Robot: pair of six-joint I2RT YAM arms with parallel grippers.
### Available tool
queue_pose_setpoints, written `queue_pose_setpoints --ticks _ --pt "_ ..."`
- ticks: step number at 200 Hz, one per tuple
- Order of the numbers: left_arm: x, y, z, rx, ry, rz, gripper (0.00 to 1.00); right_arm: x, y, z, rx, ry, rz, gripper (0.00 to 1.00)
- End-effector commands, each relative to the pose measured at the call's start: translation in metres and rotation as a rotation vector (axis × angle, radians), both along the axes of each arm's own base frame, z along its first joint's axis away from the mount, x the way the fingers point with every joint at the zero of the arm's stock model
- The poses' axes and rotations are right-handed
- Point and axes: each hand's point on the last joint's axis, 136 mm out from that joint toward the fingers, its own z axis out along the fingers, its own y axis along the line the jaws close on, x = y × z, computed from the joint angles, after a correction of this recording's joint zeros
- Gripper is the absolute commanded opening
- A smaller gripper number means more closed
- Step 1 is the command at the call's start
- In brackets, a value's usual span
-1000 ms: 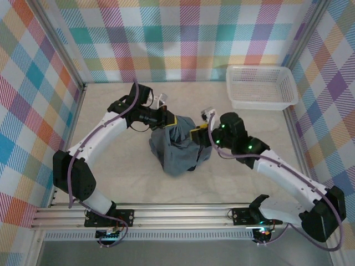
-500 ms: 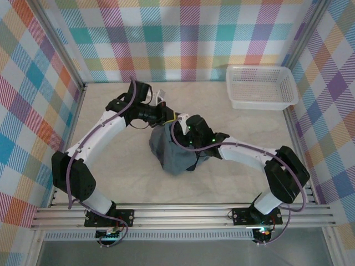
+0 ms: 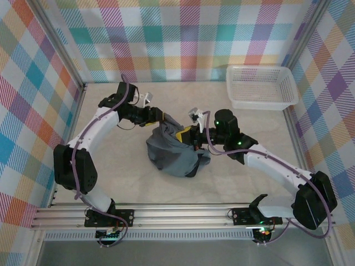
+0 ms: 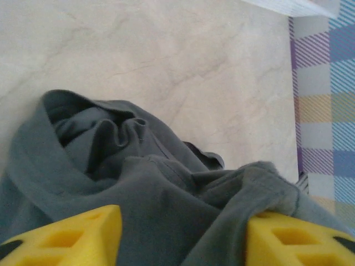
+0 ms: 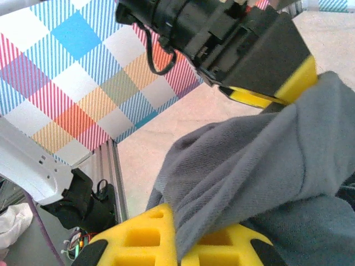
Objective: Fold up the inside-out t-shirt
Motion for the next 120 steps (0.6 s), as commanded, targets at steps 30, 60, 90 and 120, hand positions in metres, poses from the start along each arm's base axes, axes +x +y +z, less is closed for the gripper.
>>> queue_pose_setpoints --ticks 30,60,90,120 --pt "-0.054 -0.004 0.048 0.01 -0.284 -0.125 0.65 0.017 -0.012 0.008 0.036 -0.019 -0.044 0.0" --pt "-0.069 -0.03 0.055 -0.058 -0.306 -0.171 0.51 0.015 -0.01 0.013 0.041 -0.014 -0.014 0.01" --pt "-0.051 -0.064 0.043 -0.238 -0.115 -0.146 0.6 0.014 -0.005 0.014 0.052 0.011 0.011 0.02" --pt "-0.041 -0.074 0.043 -0.267 -0.099 -0.103 0.3 0.019 -0.008 0.001 0.015 0.031 -0.025 0.03"
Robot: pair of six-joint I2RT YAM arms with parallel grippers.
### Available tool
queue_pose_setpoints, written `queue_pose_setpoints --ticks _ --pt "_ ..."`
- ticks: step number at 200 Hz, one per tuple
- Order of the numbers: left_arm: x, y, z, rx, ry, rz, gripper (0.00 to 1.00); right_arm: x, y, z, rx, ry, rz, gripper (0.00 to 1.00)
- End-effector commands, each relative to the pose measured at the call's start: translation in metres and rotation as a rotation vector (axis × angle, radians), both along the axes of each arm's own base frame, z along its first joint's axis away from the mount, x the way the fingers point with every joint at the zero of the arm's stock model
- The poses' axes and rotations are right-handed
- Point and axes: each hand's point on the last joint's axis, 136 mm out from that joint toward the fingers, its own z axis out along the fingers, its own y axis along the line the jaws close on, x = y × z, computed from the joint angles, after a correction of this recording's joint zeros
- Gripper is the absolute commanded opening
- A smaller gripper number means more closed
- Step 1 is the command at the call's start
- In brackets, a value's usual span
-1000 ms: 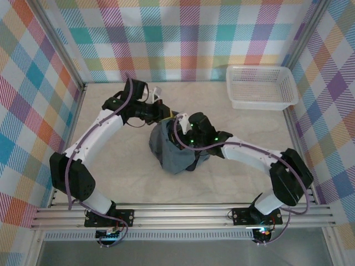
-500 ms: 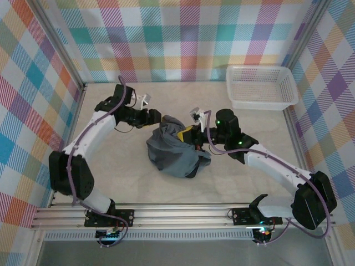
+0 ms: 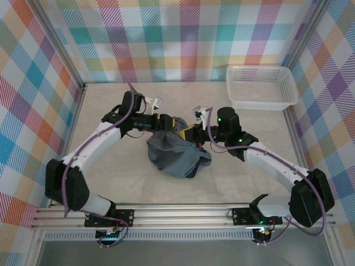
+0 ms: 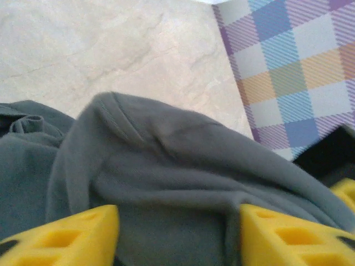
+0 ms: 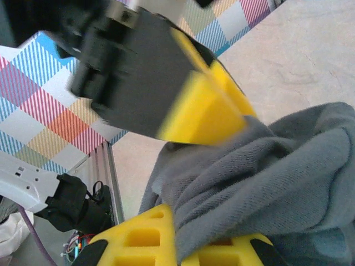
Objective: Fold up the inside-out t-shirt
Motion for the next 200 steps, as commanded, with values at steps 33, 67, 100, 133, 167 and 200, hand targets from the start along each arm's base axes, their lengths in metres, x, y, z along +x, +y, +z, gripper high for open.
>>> queue_pose_setpoints --ticks 33,67,100,133,167,200 --pt "0.011 0.004 0.075 -0.221 -0.102 0.094 0.0 0.003 -0.021 -0.066 -0.121 0.039 -0.14 0.2" --pt "-0.003 -0.005 0.082 -0.279 -0.081 0.034 0.0 -0.018 -0.032 -0.103 -0.194 0.054 -0.134 0.39" --pt "-0.013 -0.007 0.057 -0.217 -0.063 0.001 0.0 -0.009 -0.044 -0.071 -0.27 -0.106 -0.169 0.6" --pt "-0.031 -0.012 0.03 -0.055 -0.062 -0.065 0.0 0.002 -0.033 -0.024 -0.26 -0.205 -0.139 0.63" --pt "-0.029 -0.017 0.036 -0.078 -0.067 -0.069 0.0 0.019 -0.016 -0.019 -0.272 -0.297 -0.1 0.66" --pt "-0.022 -0.018 0.043 -0.065 -0.083 -0.056 0.0 0.006 0.014 -0.029 -0.217 -0.226 0.103 0.52"
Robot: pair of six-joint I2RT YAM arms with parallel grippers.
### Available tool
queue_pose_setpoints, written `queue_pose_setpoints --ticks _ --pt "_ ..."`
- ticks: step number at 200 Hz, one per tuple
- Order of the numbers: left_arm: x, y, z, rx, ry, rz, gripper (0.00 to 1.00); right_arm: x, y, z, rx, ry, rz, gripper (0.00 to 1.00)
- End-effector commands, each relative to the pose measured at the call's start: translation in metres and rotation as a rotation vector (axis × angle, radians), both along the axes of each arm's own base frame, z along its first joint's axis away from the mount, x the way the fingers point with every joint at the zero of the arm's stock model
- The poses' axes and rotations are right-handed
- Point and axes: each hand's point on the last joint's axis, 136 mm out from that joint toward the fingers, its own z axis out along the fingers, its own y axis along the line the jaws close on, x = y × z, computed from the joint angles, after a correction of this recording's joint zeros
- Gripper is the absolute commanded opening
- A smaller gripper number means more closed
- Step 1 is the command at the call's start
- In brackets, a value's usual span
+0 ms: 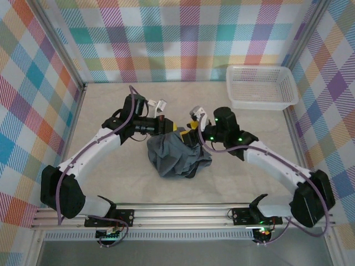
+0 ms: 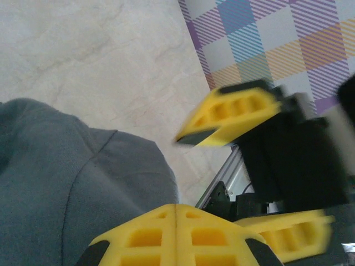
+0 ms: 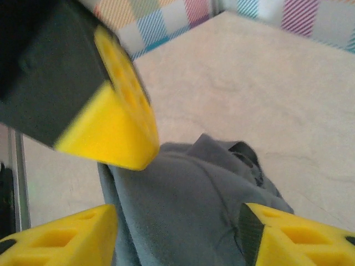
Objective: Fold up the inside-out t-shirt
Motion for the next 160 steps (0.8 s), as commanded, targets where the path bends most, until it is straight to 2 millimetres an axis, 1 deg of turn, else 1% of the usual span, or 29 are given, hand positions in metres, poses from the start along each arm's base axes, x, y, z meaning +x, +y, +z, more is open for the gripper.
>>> queue_pose_setpoints --ticks 1,8,16,32,35,41,48,56,74,81,91,96,100,109,116,125,130,137,146,147,160 --pt "0.006 -0.002 0.015 0.009 -0.051 -0.004 0.0 -0.015 0.022 -0.007 0.009 0.045 0.177 0.52" --pt "0.008 -0.002 0.016 0.014 -0.053 -0.001 0.0 -0.017 0.025 -0.01 0.01 0.086 0.193 0.49" --pt "0.01 -0.001 0.017 0.02 -0.059 0.005 0.0 -0.015 0.026 -0.013 -0.004 0.117 0.181 0.41" --pt "0.017 0.0 0.018 0.04 -0.083 0.025 0.0 -0.006 0.021 -0.018 -0.037 0.134 0.108 0.13" --pt "0.019 0.002 0.017 0.051 -0.085 0.034 0.0 -0.005 0.019 -0.016 -0.037 0.13 0.096 0.07" --pt "0.025 0.006 0.014 0.087 -0.092 0.061 0.0 -0.003 0.015 -0.012 -0.036 0.124 0.066 0.0" --pt "0.034 0.014 0.007 0.152 -0.098 0.106 0.0 -0.005 0.013 -0.005 -0.023 0.119 0.054 0.0" --pt "0.045 0.026 -0.003 0.236 -0.103 0.156 0.0 -0.01 0.011 0.008 0.011 0.12 0.052 0.0" --pt "0.075 0.056 -0.033 0.45 -0.12 0.265 0.0 -0.032 0.014 0.04 0.148 0.176 0.111 0.0" --pt "0.084 0.065 -0.04 0.518 -0.132 0.286 0.0 -0.04 0.017 0.052 0.202 0.204 0.142 0.0" --pt "0.09 0.073 -0.044 0.572 -0.143 0.302 0.0 -0.044 0.018 0.063 0.257 0.249 0.142 0.0" --pt "0.091 0.075 -0.043 0.58 -0.149 0.306 0.04 -0.043 0.017 0.066 0.272 0.265 0.13 0.0" --pt "0.092 0.076 -0.04 0.579 -0.156 0.309 0.09 -0.041 0.016 0.068 0.28 0.275 0.115 0.0" --pt "0.09 0.078 -0.032 0.569 -0.173 0.315 0.21 -0.037 0.015 0.069 0.285 0.297 0.07 0.0" --pt "0.087 0.081 -0.024 0.565 -0.186 0.324 0.28 -0.029 0.012 0.068 0.284 0.306 0.02 0.0" --pt "0.08 0.085 -0.012 0.554 -0.198 0.34 0.36 -0.02 0.01 0.065 0.279 0.316 -0.037 0.0" --pt "0.074 0.087 -0.006 0.541 -0.197 0.35 0.39 -0.012 0.006 0.061 0.267 0.332 -0.1 0.0" --pt "0.064 0.088 0.006 0.505 -0.206 0.368 0.42 0.001 0.0 0.053 0.238 0.371 -0.202 0.0" --pt "0.048 0.087 0.018 0.454 -0.215 0.395 0.43 0.016 -0.01 0.043 0.183 0.426 -0.331 0.0" --pt "0.048 0.085 0.016 0.449 -0.205 0.397 0.43 0.016 -0.011 0.042 0.177 0.431 -0.339 0.0" --pt "0.021 0.068 0.027 0.361 -0.218 0.41 0.44 0.027 -0.015 0.037 0.129 0.456 -0.396 0.0"
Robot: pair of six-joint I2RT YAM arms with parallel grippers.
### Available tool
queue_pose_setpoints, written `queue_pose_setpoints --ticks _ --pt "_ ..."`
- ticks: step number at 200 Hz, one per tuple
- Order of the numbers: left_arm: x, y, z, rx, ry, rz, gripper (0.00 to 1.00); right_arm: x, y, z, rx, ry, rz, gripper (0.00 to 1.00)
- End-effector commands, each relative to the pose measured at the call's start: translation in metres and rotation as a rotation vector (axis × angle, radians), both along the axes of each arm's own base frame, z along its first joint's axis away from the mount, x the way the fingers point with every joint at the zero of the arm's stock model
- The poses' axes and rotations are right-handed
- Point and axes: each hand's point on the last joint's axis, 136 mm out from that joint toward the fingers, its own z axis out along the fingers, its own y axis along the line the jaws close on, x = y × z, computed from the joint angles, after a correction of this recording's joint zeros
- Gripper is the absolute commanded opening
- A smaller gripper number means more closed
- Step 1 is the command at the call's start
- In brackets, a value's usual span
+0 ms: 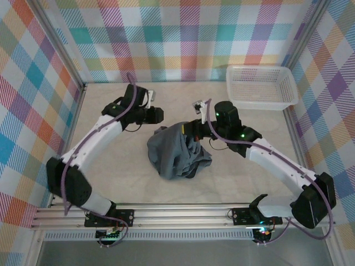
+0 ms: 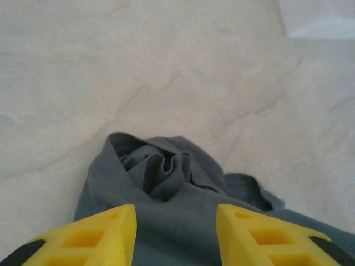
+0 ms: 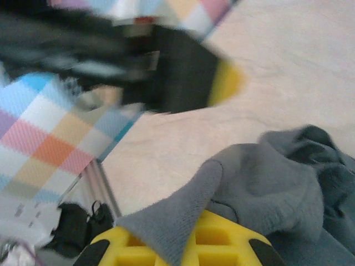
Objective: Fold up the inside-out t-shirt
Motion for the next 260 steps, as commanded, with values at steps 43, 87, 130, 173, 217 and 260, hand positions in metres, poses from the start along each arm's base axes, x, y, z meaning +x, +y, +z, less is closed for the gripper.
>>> queue_pose_setpoints --ticks 43,87,130,173,217,260 --pt "-0.087 -0.077 0.016 -0.185 -0.048 0.027 0.47 0.044 -0.017 -0.005 -0.076 0.138 -0.274 0.0" --pt "-0.058 -0.118 -0.004 -0.21 -0.07 -0.019 0.71 0.037 -0.017 -0.002 -0.05 0.19 -0.274 0.0" --pt "-0.037 -0.1 -0.004 -0.189 -0.044 0.035 0.02 0.037 -0.037 -0.015 -0.05 0.329 -0.303 0.0" --pt "-0.074 -0.122 0.084 -0.634 0.05 -0.43 0.0 0.069 -0.082 -0.08 0.041 0.565 -0.179 0.02" --pt "-0.087 -0.115 0.07 -0.583 0.078 -0.471 0.0 0.066 -0.083 -0.061 0.088 0.567 -0.184 0.34" --pt "-0.072 -0.119 0.048 -0.56 0.113 -0.418 0.0 0.02 -0.104 -0.041 0.056 0.411 -0.389 0.42"
